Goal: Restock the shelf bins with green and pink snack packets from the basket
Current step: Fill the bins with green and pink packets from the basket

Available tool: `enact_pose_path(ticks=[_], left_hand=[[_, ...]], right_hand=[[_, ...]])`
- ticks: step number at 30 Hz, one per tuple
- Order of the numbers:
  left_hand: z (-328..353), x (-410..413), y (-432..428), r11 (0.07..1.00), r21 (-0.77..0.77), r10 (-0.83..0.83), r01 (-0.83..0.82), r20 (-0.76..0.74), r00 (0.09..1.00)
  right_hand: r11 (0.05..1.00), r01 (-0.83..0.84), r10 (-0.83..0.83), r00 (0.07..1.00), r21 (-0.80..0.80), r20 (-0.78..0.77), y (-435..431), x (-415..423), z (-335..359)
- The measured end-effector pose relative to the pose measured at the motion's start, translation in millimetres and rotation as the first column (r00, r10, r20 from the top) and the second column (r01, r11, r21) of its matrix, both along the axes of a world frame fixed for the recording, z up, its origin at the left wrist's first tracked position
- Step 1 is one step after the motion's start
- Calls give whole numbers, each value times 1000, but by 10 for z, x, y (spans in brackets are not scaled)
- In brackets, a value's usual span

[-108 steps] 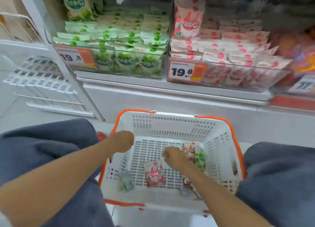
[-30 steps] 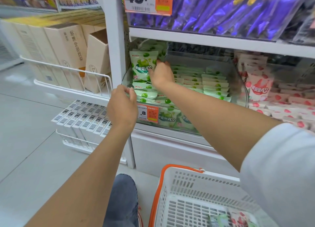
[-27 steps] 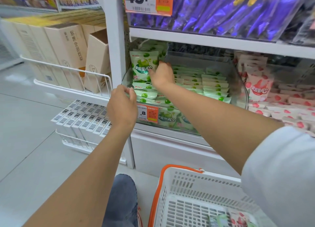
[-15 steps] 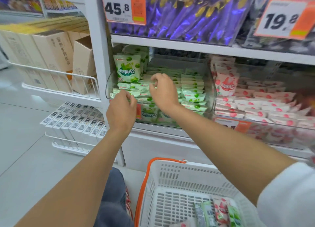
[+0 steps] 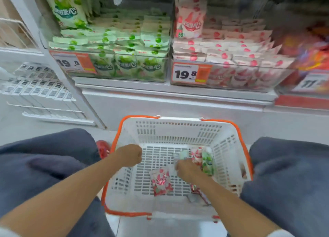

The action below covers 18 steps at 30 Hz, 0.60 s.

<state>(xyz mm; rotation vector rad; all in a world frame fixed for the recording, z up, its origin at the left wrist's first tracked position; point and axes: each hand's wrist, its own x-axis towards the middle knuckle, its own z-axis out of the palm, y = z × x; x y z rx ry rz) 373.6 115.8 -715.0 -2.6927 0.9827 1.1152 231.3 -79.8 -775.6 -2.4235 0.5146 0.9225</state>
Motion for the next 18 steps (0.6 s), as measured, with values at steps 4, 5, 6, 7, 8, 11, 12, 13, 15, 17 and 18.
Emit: enact_pose_path(ticks=[4, 5, 6, 7, 8, 11, 12, 13, 15, 17, 18], left_hand=[[-317, -99, 3, 998, 58, 36, -31, -83, 996], [-381, -97, 16, 997, 64, 55, -50, -86, 995], [-437, -89, 30, 995, 76, 74, -67, -86, 994], [-488, -79, 37, 993, 84, 88, -81, -82, 993], [-523, -68, 35, 992, 87, 97, -90, -77, 992], [-632, -74, 30, 986, 82, 155, -148, -80, 985], [-656, -92, 36, 980, 81, 189, -182, -93, 978], [-671, -113, 38, 973, 81, 225, -218, -101, 969], [-704, -134, 40, 957, 77, 285, -279, -93, 954], [-671, -164, -20, 950, 58, 310, -306, -98, 946], [-621, -192, -93, 948, 34, 317, -315, -128, 940]], right_hand=[[960, 242, -222, 965, 139, -142, 14, -242, -603], [928, 317, -291, 945, 195, -151, 64, -230, -720], [896, 375, -342, 924, 238, -172, 138, -187, -798], [842, 447, -407, 894, 301, -189, 195, -149, -911], [816, 477, -435, 879, 327, -196, 262, -104, -1044], [787, 519, -491, 854, 334, -171, 460, -51, -1347], [773, 532, -510, 845, 346, -160, 510, -41, -1343], [754, 540, -530, 837, 375, -138, 541, -23, -1224], [700, 554, -561, 817, 451, -132, 546, 21, -1135], [636, 539, -590, 801, 552, -103, 444, 92, -898], [597, 525, -608, 789, 606, -85, 360, 140, -756]])
